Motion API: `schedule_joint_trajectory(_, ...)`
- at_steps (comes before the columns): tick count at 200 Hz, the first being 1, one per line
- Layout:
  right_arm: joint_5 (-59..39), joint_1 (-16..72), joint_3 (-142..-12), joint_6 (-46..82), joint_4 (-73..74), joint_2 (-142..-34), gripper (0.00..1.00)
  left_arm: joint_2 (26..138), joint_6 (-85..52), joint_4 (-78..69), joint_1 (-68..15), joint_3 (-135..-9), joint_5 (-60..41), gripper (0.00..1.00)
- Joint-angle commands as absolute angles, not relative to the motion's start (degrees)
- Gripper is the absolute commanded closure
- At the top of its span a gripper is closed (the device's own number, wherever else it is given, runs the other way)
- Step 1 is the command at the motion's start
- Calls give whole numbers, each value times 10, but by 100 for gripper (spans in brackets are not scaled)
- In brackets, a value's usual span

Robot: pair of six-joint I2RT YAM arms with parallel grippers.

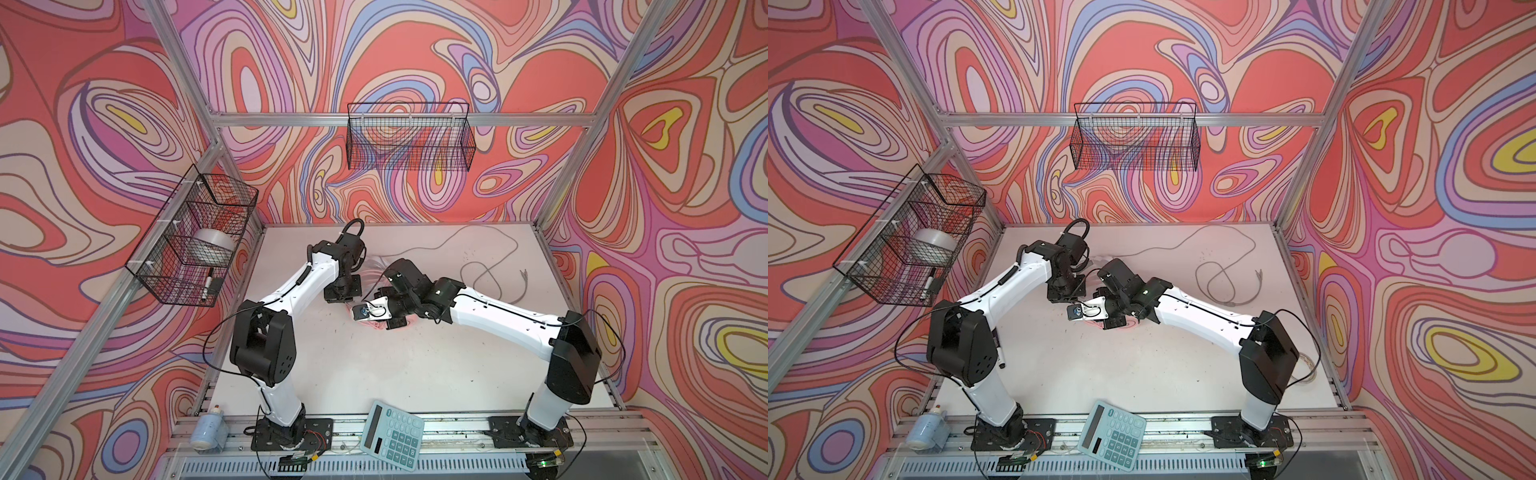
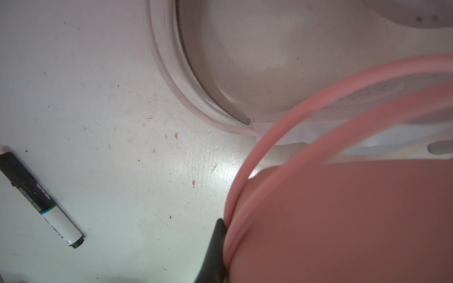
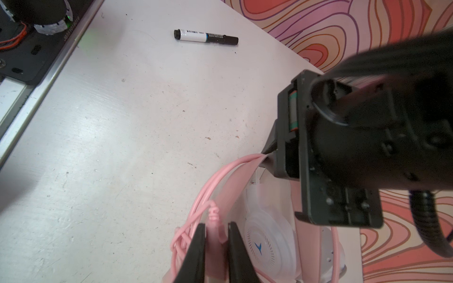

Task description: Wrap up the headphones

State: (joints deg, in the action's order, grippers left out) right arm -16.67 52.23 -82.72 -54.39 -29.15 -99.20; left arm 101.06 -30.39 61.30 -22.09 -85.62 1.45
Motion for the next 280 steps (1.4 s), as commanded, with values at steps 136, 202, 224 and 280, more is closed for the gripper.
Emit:
schedule_joint_trajectory(136,-206,477,-856,-489,-277,-1042,100,998,-287,620,-232,-873,-26,100)
schedule_joint_trajectory(202,-188,458,-876,-482,-318,-1055,100,999,-285,625,-232,-877,-25,100)
schedule_joint_trajectory(224,-178,457,-882,-474,-324,-1061,100,1002,-285,627,-233,-883,-24,100)
schedule_joint_trajectory(280,-169,453,-879,-462,-321,-1059,85,1004,-287,631,-232,-880,-24,100)
